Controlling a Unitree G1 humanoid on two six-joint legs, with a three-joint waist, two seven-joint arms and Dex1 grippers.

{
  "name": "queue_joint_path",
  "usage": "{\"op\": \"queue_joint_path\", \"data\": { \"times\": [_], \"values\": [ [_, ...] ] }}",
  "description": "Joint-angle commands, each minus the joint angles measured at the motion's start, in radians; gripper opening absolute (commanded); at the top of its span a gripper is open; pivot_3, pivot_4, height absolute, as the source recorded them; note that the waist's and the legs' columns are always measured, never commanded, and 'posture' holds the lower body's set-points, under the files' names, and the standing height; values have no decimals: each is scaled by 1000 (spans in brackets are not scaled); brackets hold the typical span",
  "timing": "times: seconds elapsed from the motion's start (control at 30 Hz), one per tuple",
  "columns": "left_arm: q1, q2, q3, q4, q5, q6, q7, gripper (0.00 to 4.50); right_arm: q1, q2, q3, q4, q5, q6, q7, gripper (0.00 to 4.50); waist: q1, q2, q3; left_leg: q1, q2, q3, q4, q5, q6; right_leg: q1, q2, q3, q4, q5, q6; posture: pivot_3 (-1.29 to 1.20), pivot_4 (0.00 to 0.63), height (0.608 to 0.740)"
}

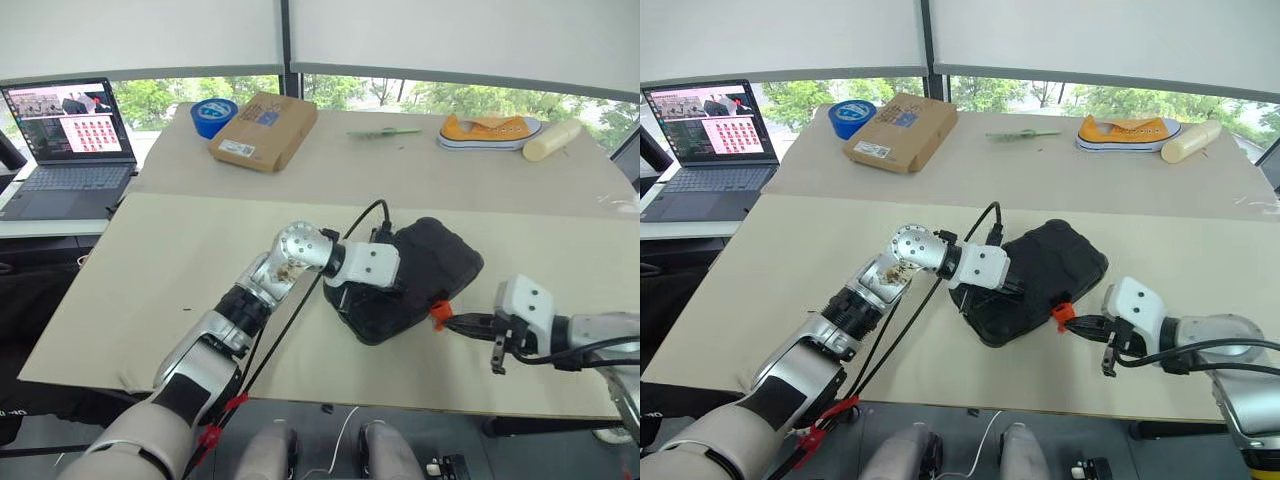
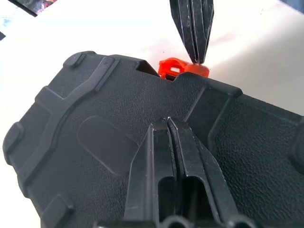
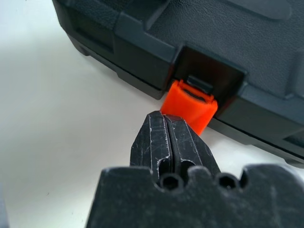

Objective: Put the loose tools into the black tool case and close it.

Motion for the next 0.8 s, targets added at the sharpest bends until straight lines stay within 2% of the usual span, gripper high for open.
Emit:
{"op": "queue_joint_path", "data": {
  "times": [0.03, 0.2, 0.53, 0.8],
  "values": [
    [36, 29, -59, 49, 62, -12, -31, 105, -23, 8, 8, -1, -17, -5, -27, 0, 0, 0, 0, 0, 0, 0, 0, 0, 0, 0, 0, 0, 0, 0, 0, 0, 150, 735],
    [24, 51, -47, 57, 53, -20, -55, 105, -34, 31, 39, 11, -34, -5, -50, 0, -4, 0, -1, 1, 0, 0, 0, 0, 0, 0, 1, 0, 0, 0, 0, 0, 150, 735],
    [-14, 30, -28, 78, 34, -16, -56, 105, -43, 85, 103, 85, -108, -37, -116, 0, -4, 0, -1, 2, 1, 0, 0, 0, 0, 1, 1, 0, 1, 0, 0, 0, 150, 735],
    [-11, 15, -39, 74, 40, -20, -59, 105, -69, 166, 73, 80, -82, -62, -173, 0, -4, 0, -1, 4, 1, 0, 0, 0, 0, 3, 1, 0, 1, 0, 0, 0, 150, 735]
  ]
}}
